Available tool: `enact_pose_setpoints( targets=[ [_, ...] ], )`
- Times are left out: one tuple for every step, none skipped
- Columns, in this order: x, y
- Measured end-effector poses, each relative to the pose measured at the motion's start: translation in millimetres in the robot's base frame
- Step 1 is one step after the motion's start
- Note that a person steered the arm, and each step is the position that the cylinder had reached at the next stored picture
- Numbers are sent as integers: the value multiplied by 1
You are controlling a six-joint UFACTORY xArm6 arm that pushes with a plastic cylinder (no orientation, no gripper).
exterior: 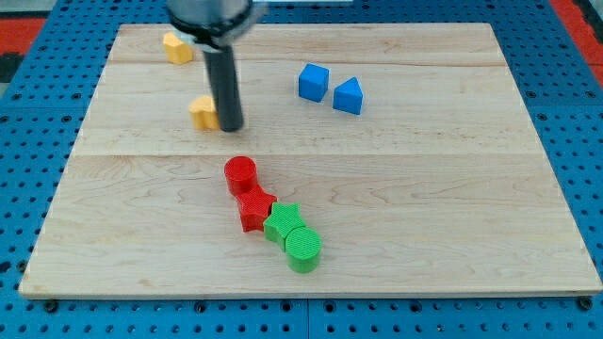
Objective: Push the yellow heart towards the top left
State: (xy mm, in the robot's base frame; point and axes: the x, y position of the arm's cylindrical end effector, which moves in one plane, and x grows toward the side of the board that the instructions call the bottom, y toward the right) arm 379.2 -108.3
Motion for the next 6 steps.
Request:
enact_pose_setpoints(
  targets=[
    [-40, -53],
    [-19, -1],
    [16, -30],
    [12, -81],
    [-24, -76],
    [-57, -68]
  ],
)
